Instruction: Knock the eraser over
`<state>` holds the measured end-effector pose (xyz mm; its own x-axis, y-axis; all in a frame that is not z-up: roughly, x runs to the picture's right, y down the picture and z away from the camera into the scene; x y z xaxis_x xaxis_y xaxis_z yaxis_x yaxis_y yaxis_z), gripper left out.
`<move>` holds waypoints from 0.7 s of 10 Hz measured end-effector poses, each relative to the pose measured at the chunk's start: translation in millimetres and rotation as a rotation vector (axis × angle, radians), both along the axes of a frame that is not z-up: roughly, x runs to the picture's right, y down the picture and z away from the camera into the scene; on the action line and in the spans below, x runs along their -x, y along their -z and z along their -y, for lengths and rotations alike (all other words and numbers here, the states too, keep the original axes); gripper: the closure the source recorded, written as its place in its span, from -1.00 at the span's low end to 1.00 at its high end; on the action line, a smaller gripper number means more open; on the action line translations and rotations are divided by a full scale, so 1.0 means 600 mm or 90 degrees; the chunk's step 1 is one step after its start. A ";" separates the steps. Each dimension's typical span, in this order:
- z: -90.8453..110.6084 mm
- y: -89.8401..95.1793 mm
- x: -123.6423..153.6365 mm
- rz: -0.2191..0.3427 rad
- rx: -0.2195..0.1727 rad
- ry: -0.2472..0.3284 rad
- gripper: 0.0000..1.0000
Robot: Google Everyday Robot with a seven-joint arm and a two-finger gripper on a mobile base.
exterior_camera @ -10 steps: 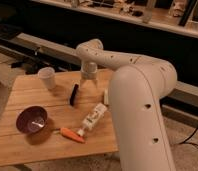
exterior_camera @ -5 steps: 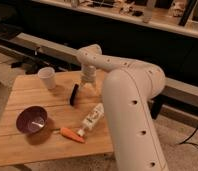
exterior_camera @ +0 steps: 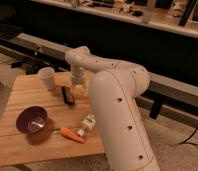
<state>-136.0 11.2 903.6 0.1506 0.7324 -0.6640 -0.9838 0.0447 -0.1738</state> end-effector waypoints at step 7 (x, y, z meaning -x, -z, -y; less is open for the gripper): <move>0.023 0.015 0.021 0.001 -0.016 0.040 -0.30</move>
